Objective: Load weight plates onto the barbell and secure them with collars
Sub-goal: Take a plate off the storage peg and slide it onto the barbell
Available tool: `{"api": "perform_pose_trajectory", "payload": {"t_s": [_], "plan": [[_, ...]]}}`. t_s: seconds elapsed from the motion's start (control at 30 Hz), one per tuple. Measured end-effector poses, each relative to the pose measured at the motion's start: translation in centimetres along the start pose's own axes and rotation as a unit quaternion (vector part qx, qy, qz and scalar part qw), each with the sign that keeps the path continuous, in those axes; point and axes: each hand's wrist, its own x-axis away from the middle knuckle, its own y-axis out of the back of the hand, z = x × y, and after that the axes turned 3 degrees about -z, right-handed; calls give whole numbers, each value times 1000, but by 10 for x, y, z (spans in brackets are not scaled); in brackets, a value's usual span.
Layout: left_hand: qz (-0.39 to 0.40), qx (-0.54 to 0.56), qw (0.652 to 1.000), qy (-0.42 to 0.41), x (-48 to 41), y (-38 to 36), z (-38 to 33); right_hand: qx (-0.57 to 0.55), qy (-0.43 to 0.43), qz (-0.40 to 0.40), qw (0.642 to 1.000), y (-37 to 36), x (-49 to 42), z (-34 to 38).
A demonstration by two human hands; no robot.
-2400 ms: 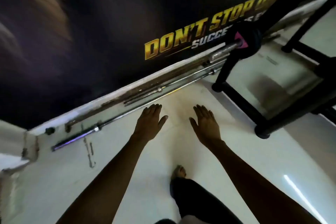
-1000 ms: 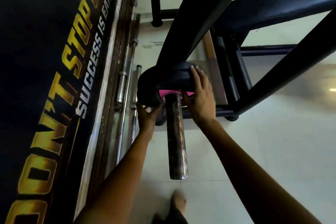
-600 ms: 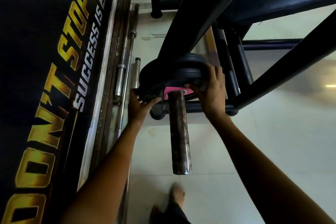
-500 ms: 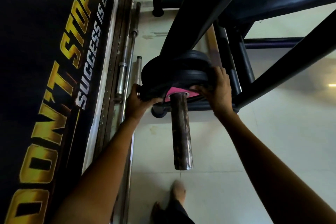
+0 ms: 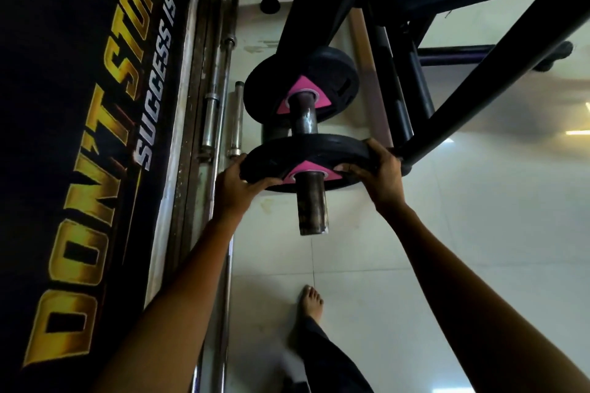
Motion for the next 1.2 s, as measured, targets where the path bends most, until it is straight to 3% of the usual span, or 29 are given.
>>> {"api": "perform_pose_trajectory", "payload": {"t_s": [0.17, 0.4, 0.73, 1.0, 1.2], "plan": [[-38, -69, 996, -45, 70, 7, 10, -46, -14, -1, 999, 11, 67, -14], [-24, -91, 994, -55, 179, 30, 0, -49, -10, 14, 999, 43, 185, -8], [-27, -42, 995, -90, 299, 48, -157, -137, 39, -45, 989, 188, 281, 115], [-39, 37, 988, -144, 350, -27, -265, -108, 110, -91, 984, 338, 305, 144], [-61, 65, 974, -210, 404, -129, -336, -73, 148, -107, 980, 476, 322, 126]]}}
